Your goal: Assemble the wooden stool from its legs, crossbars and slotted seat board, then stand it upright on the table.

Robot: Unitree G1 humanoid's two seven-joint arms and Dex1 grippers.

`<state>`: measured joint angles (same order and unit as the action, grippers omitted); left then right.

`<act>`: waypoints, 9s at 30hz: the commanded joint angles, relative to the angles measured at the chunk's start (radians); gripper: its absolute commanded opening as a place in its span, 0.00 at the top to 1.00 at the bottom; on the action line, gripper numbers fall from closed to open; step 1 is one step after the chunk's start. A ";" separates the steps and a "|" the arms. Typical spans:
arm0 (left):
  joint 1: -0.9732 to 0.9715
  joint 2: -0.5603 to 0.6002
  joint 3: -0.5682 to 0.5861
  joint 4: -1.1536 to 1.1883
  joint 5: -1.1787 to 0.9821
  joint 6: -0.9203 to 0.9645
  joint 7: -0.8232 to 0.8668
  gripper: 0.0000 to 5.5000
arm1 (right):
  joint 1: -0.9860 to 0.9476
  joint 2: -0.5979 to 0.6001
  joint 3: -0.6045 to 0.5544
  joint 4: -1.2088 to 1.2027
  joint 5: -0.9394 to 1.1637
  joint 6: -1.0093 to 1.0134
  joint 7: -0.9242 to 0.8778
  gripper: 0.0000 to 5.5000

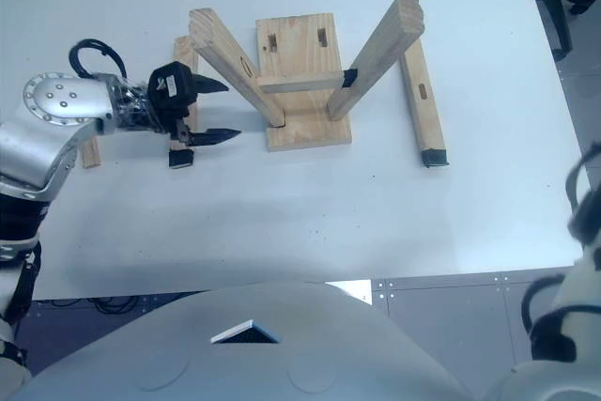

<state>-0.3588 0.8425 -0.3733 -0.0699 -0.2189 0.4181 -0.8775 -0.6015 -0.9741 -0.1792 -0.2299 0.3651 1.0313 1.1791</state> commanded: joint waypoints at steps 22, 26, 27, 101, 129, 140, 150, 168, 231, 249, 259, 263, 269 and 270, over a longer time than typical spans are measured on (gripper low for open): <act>0.053 -0.388 0.017 -0.043 -0.107 -0.021 -0.142 0.32 | 0.204 0.356 0.241 0.137 0.022 -0.292 -0.339 0.22; 0.040 -0.355 0.023 0.005 -0.048 -0.033 -0.132 0.32 | 0.283 0.294 0.265 0.090 0.001 -0.315 -0.308 0.22; 0.023 -0.347 0.037 0.030 -0.038 -0.044 -0.131 0.32 | 0.304 0.270 0.271 0.086 -0.016 -0.322 -0.304 0.22; 0.517 -0.433 0.822 0.038 0.153 -0.011 0.629 0.32 | 0.735 0.611 -0.011 -0.273 0.228 -0.250 -0.777 0.22; 0.572 -0.454 0.800 0.213 -0.001 -0.085 0.592 0.27 | 0.715 0.590 -0.011 -0.207 0.200 -0.255 -0.771 0.22; 0.531 -0.421 0.815 0.413 -0.034 -0.368 0.485 0.19 | 0.737 0.598 0.002 -0.203 0.186 -0.265 -0.773 0.22; 0.371 -0.338 0.833 0.904 -0.041 -0.660 0.370 0.19 | 0.747 0.606 0.010 -0.197 0.179 -0.276 -0.780 0.22; 0.402 -0.354 0.787 0.808 -0.094 -0.589 0.310 0.64 | 0.731 0.603 0.021 -0.169 0.171 -0.291 -0.781 0.22; -0.067 -0.509 0.566 -0.159 -1.286 0.499 0.328 0.93 | 0.043 0.772 0.103 -0.114 1.346 -0.329 -1.217 0.75; -0.058 -0.518 0.589 0.016 -0.953 0.339 0.420 0.67 | 0.192 0.586 0.073 -0.135 0.983 -0.316 -1.102 0.93; 0.084 -0.636 0.614 0.011 -0.660 0.055 0.511 0.60 | 0.422 0.501 0.076 0.090 0.249 -0.687 -0.985 0.93; 0.116 -0.686 0.636 0.061 -0.618 0.013 0.541 0.60 | 0.440 0.535 0.072 0.206 0.130 -0.772 -0.963 0.93; 0.127 -0.698 0.643 0.085 -0.583 0.004 0.537 0.60 | 0.483 0.550 0.026 0.220 0.057 -0.800 -0.962 0.93; 0.126 -0.697 0.645 0.087 -0.581 0.005 0.537 0.60 | 0.492 0.553 0.022 0.214 0.051 -0.798 -0.960 0.93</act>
<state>-0.2347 0.1463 0.2641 0.0038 -0.8140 0.4277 -0.3453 -0.1242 -0.4392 -0.1455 -0.0092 0.4298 0.2376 0.2144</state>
